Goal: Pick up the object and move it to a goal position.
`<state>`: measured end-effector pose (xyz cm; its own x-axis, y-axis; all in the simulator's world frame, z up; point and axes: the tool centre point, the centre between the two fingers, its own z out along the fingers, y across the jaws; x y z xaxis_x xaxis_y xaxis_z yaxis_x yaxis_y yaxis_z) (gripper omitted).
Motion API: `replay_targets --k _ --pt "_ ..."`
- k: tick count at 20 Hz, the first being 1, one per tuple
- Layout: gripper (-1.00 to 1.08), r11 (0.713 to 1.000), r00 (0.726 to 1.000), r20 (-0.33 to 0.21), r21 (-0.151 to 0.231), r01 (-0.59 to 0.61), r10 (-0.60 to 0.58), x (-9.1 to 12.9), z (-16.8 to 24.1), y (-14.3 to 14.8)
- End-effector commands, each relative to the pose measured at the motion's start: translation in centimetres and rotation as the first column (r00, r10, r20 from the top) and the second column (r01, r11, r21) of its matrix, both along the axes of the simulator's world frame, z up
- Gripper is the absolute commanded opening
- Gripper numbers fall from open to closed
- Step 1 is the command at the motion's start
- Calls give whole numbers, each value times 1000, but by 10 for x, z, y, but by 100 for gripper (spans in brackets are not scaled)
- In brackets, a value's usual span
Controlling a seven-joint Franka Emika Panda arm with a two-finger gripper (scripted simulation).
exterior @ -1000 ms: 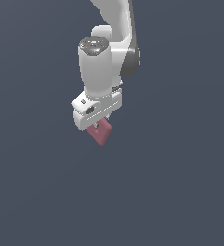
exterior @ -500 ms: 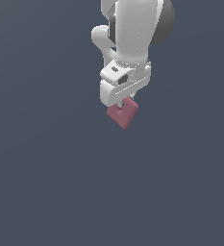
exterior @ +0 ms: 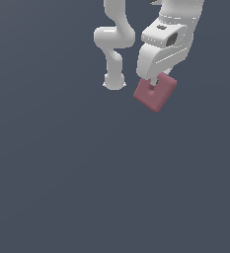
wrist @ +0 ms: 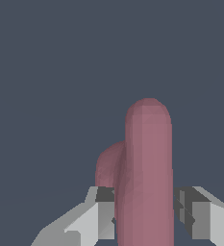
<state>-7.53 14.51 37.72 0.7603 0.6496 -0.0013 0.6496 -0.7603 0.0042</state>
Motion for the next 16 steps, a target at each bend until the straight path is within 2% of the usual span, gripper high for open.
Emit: replay_targets --k 1,8,16 --pt "-100 1000 1000 -1 0 1 -1 -6 21 23" --pt "-100 1000 1000 -1 3 2 -2 -17 66 73" --pt "-100 1000 1000 -2 4 3 -3 -20 89 98"
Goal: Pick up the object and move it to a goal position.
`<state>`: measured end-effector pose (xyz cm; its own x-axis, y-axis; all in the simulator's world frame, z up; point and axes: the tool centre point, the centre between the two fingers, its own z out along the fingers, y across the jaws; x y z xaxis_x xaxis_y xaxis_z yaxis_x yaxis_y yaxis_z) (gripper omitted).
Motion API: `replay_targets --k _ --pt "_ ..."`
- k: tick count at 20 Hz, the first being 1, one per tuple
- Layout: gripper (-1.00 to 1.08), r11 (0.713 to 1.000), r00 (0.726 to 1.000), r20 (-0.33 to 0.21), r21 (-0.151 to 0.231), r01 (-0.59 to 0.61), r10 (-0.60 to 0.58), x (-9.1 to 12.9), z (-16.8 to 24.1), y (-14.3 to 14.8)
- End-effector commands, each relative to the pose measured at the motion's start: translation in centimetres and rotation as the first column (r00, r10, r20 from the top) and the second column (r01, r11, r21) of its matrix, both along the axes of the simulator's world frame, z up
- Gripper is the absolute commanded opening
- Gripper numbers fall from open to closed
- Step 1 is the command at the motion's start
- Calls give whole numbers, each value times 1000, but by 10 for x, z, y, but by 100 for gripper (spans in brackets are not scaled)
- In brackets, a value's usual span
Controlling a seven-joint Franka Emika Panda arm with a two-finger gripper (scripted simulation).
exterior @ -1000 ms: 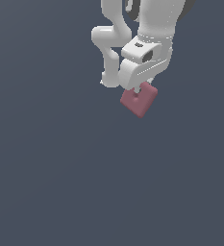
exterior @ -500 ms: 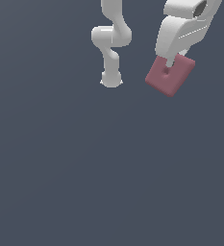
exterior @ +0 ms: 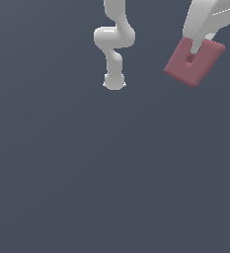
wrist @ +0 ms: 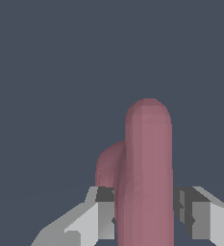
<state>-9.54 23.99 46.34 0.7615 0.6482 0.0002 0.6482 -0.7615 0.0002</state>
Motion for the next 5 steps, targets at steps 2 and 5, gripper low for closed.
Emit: replay_targets --k 2,5 --pt "-100 1000 1000 0 0 1 -1 0 5 5" --pt "-100 1000 1000 0 0 1 -1 0 7 7"
